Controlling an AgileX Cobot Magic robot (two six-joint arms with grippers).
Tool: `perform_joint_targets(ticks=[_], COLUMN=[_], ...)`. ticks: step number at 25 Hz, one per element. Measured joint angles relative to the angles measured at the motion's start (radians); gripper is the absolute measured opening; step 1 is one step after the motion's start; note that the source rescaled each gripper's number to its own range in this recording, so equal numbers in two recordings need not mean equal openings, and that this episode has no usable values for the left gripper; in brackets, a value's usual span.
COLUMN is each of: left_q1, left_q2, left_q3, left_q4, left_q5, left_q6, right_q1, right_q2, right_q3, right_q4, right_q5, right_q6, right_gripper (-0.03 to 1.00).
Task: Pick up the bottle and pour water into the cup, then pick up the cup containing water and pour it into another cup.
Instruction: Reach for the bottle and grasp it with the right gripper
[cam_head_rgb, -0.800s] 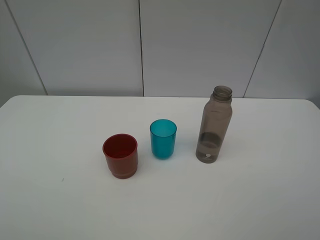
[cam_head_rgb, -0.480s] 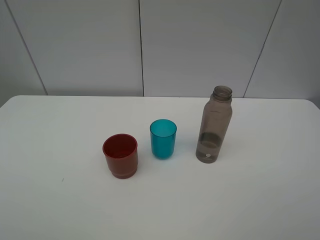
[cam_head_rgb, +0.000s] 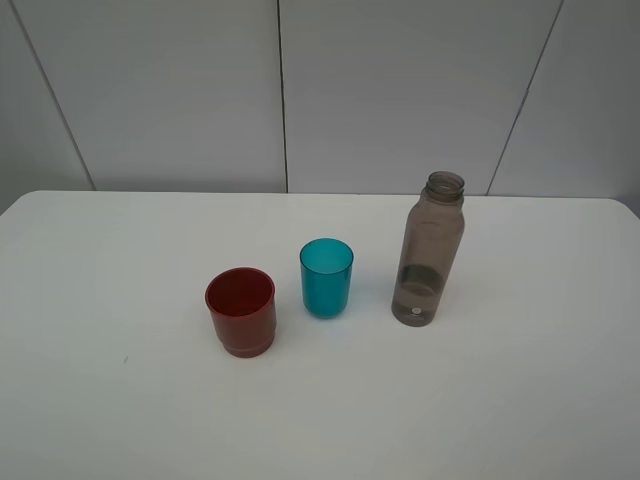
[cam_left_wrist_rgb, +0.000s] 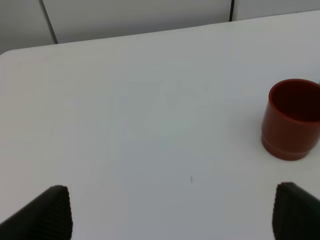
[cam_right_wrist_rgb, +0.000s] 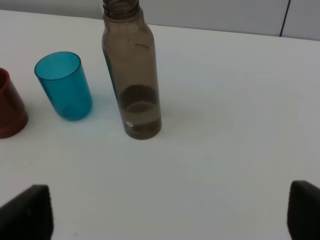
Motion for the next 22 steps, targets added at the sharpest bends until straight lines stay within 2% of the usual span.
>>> perform_joint_targets(ticks=[11, 15, 22], left_q1=[0.000, 0.000, 0.000], left_q2=[0.000, 0.000, 0.000], left_q3=[0.000, 0.000, 0.000], left_q4=[0.000, 0.000, 0.000], left_q5=[0.000, 0.000, 0.000], left_q6=[0.000, 0.000, 0.000], right_q1=[0.000, 0.000, 0.000], right_q2=[0.063, 0.207, 0.545], right_q3=[-0.009, -0.025, -0.026], right_q4=[0.008, 0.024, 0.185], right_q5=[-0.016, -0.140, -0.384], right_q6=[0.000, -0.017, -0.193], right_gripper=[1.00, 1.00, 1.00])
